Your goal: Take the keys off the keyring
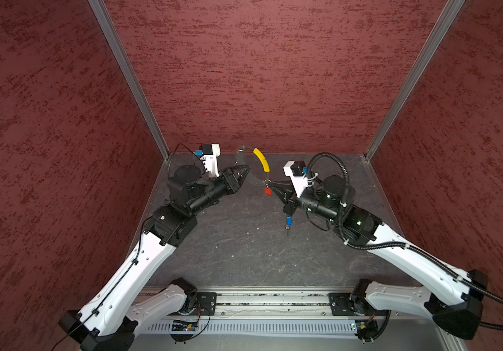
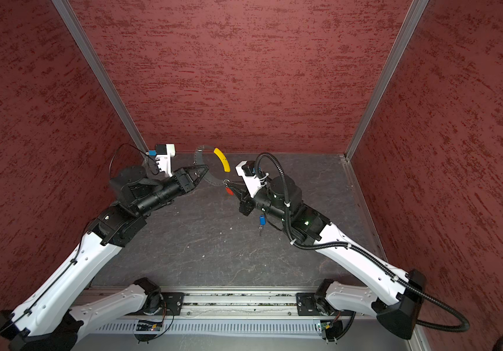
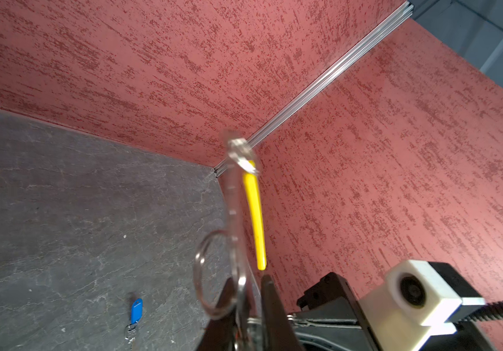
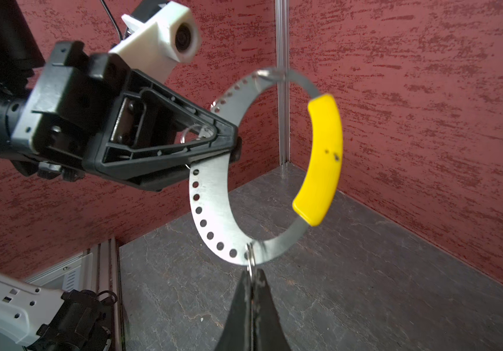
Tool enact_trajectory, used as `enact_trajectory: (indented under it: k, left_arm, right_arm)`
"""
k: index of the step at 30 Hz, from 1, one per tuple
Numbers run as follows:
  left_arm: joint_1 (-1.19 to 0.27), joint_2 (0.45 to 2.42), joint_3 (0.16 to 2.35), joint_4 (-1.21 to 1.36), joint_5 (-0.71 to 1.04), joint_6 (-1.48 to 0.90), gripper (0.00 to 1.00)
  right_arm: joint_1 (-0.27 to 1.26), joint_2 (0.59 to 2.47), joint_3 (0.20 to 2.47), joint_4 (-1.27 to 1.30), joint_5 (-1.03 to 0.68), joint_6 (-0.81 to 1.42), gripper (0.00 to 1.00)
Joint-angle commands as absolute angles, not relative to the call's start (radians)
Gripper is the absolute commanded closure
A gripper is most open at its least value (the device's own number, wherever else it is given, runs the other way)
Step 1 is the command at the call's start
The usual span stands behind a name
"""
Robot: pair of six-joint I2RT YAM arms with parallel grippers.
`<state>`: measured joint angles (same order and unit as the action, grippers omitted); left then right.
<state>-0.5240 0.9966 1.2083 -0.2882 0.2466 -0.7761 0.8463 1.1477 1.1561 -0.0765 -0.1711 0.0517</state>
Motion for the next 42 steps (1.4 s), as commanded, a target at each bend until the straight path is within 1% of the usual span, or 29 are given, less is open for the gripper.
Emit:
enact_trajectory:
  k: [1, 4, 6, 9, 11, 15, 17, 19, 23, 26, 32, 36, 42]
  left_arm:
    - [-0.507, 0.990, 1.192, -0.292, 0.284, -0.792, 0.70]
    - [-0.496, 0.976, 1.173, -0.308, 0.314, -0.788, 0.62]
    - [-0.488, 0.965, 1.164, -0.329, 0.348, -0.774, 0.54]
    - [-0.465, 0.944, 1.146, -0.376, 0.403, -0.731, 0.44]
    - [-0.437, 0.924, 1.131, -0.400, 0.452, -0.694, 0.39]
    - [-0.330, 0.894, 1.111, -0.398, 0.660, -0.586, 0.38]
    - [-0.290, 0.880, 1.106, -0.386, 0.702, -0.551, 0.37]
    - [-0.271, 0.866, 1.087, -0.313, 0.783, -0.524, 0.37]
    - [-0.285, 0.875, 1.038, -0.054, 0.925, -0.564, 0.40]
    - [-0.326, 0.920, 1.038, 0.096, 1.022, -0.604, 0.45]
    - [-0.459, 0.989, 1.115, 0.017, 1.048, -0.488, 0.60]
    - [-0.480, 0.999, 1.118, 0.022, 1.042, -0.484, 0.70]
    - [-0.491, 1.014, 1.115, 0.047, 1.030, -0.490, 0.73]
  right_arm:
    - [0.851, 1.126, 1.207, -0.053, -0.176, 0.039, 1.00]
    - [0.832, 1.123, 1.206, -0.047, -0.192, 0.053, 1.00]
    - [0.811, 1.123, 1.211, -0.050, -0.221, 0.057, 1.00]
    - [0.774, 1.135, 1.237, -0.079, -0.298, 0.060, 1.00]
    - [0.749, 1.141, 1.252, -0.103, -0.366, 0.054, 1.00]
    - [0.706, 1.130, 1.270, -0.151, -0.487, 0.039, 1.00]
    - [0.688, 1.122, 1.270, -0.162, -0.546, 0.041, 1.00]
    - [0.672, 1.117, 1.275, -0.179, -0.603, 0.046, 1.00]
    - [0.646, 1.121, 1.279, -0.187, -0.745, 0.079, 1.00]
    - [0.643, 1.128, 1.289, -0.202, -0.820, 0.092, 1.00]
    - [0.641, 1.132, 1.288, -0.173, -0.895, 0.137, 1.00]
    - [0.641, 1.135, 1.282, -0.151, -0.902, 0.155, 1.00]
    - [0.641, 1.144, 1.282, -0.144, -0.911, 0.170, 1.00]
